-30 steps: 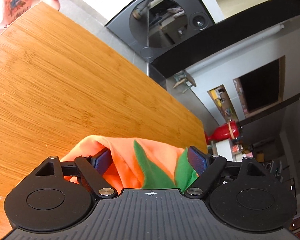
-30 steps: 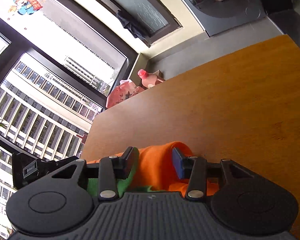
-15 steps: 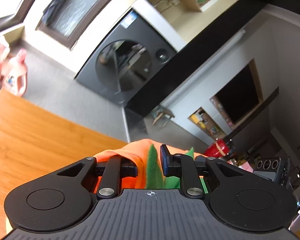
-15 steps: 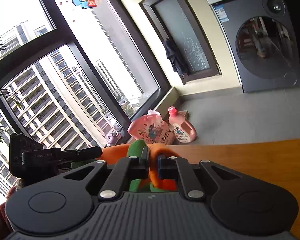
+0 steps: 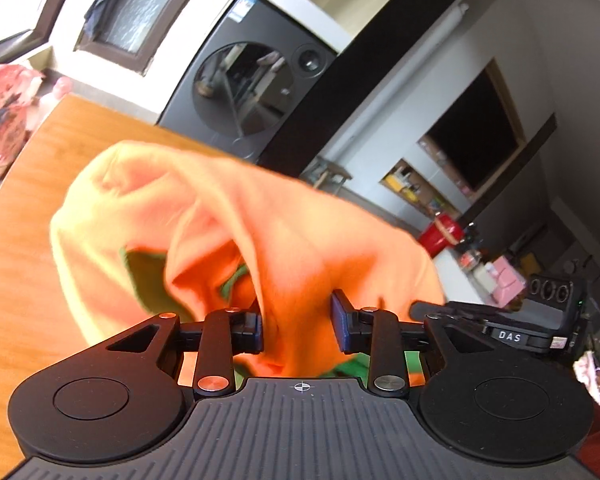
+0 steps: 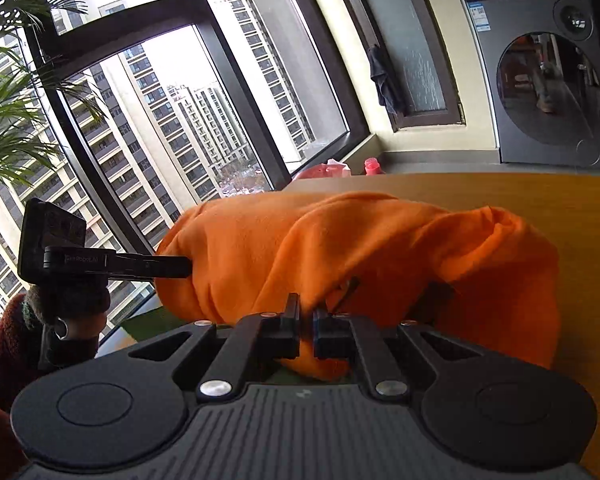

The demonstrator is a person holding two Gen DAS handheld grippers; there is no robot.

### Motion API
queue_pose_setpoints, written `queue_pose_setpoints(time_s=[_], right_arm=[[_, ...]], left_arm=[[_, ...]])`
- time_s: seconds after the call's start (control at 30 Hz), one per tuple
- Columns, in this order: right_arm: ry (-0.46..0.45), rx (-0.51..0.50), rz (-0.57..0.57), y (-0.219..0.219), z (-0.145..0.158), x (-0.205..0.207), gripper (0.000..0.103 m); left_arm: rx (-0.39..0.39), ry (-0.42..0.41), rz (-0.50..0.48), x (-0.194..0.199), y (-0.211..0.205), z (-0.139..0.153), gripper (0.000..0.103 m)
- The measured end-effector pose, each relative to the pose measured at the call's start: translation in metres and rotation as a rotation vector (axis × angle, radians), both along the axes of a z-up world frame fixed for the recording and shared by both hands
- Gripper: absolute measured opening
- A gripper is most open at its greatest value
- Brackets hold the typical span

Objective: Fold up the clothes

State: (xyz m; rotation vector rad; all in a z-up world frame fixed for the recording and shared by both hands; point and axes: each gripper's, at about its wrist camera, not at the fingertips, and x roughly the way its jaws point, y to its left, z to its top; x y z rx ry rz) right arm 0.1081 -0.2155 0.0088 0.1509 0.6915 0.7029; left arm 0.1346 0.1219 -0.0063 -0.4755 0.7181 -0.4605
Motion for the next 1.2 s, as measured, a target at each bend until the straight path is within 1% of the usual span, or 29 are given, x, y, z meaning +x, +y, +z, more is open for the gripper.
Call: queue_pose_setpoints(time_s=[0.03, 0.07, 0.1, 0.13, 0.17, 0.2, 0.23, 0.27, 0.3, 0.4, 0.5, 0.53, 0.57, 0.6, 0.63, 0.67, 0.73, 0.8, 0.87, 0.93, 1.0, 1.07, 1.13, 1.2], right_arm=[[-0.002, -0.035, -0.012, 0.003, -0.009, -0.005, 0.005], [-0.004, -0.07, -0.024, 0.006, -0.018, -0.01, 0.005], [0.0, -0.081, -0.034, 0.006, -0.024, -0.013, 0.005], [-0.004, -0.082, -0.038, 0.006, -0.026, -0.016, 0.005], [-0.011, -0.081, -0.041, 0.006, -0.027, -0.019, 0.006], [-0.025, -0.079, -0.041, 0.006, -0.025, -0.022, 0.006], [-0.037, -0.078, -0.042, 0.005, -0.023, -0.024, 0.006], [-0.048, -0.077, -0.043, 0.005, -0.021, -0.025, 0.006], [-0.057, -0.074, -0.048, 0.003, -0.02, -0.025, 0.006], [-0.094, -0.075, -0.061, 0.002, -0.01, -0.025, 0.006], [-0.16, -0.057, -0.062, 0.002, 0.011, -0.022, 0.008], [-0.181, -0.042, -0.061, 0.003, 0.019, -0.021, 0.013], [-0.203, -0.028, -0.06, 0.004, 0.027, -0.019, 0.021], [-0.233, -0.014, -0.06, 0.006, 0.036, -0.016, 0.028], [-0.259, -0.009, -0.064, 0.01, 0.042, -0.013, 0.041], [-0.276, -0.006, -0.066, 0.014, 0.046, -0.006, 0.051], [-0.307, -0.001, -0.069, 0.024, 0.054, 0.007, 0.056], [-0.302, -0.005, -0.083, 0.033, 0.055, 0.029, 0.057], [-0.29, -0.009, -0.106, 0.04, 0.055, 0.05, 0.057], [-0.241, -0.007, -0.143, 0.042, 0.049, 0.077, 0.058], [-0.144, 0.018, -0.175, 0.037, 0.039, 0.106, 0.058], [-0.035, 0.057, -0.19, 0.027, 0.026, 0.124, 0.058], [0.001, 0.079, -0.127, 0.021, 0.018, 0.119, 0.058], [-0.004, 0.037, -0.055, 0.025, 0.011, 0.099, 0.058]], left_arm=[[0.039, 0.015, 0.019, -0.005, 0.0, -0.005, 0.038], [0.049, 0.025, 0.03, -0.01, 0.002, -0.007, 0.041], [0.049, 0.033, 0.038, -0.015, 0.005, -0.007, 0.045], [0.049, 0.042, 0.046, -0.019, 0.007, -0.008, 0.046], [0.043, 0.033, 0.045, -0.024, 0.009, -0.004, 0.049], [0.038, 0.011, 0.037, -0.029, 0.011, 0.002, 0.054], [0.031, -0.016, 0.022, -0.034, 0.012, 0.008, 0.062], [0.022, -0.036, 0.012, -0.036, 0.011, 0.013, 0.074], [0.014, -0.052, 0.005, -0.038, 0.01, 0.017, 0.08], [-0.013, -0.087, -0.01, -0.042, 0.007, 0.028, 0.08], [-0.041, -0.158, -0.033, -0.033, 0.001, 0.05, 0.08], [-0.046, -0.195, -0.042, -0.03, -0.002, 0.058, 0.081], [-0.052, -0.232, -0.049, -0.024, -0.005, 0.066, 0.083], [-0.057, -0.27, -0.05, -0.017, -0.009, 0.075, 0.087], [-0.058, -0.311, -0.049, -0.009, -0.013, 0.083, 0.089], [-0.054, -0.35, -0.05, 0.001, -0.017, 0.09, 0.093], [-0.042, -0.409, -0.054, 0.02, -0.024, 0.099, 0.095], [-0.025, -0.405, -0.055, 0.048, -0.033, 0.1, 0.096], [-0.007, -0.354, -0.05, 0.076, -0.037, 0.091, 0.096], [-0.003, -0.238, -0.051, 0.107, -0.035, 0.072, 0.096], [-0.026, -0.13, -0.066, 0.124, -0.03, 0.053, 0.094], [-0.057, -0.082, -0.084, 0.124, -0.021, 0.038, 0.091], [-0.071, -0.09, -0.134, 0.108, -0.017, 0.033, 0.091], [-0.056, -0.099, -0.191, 0.087, -0.017, 0.028, 0.092]])
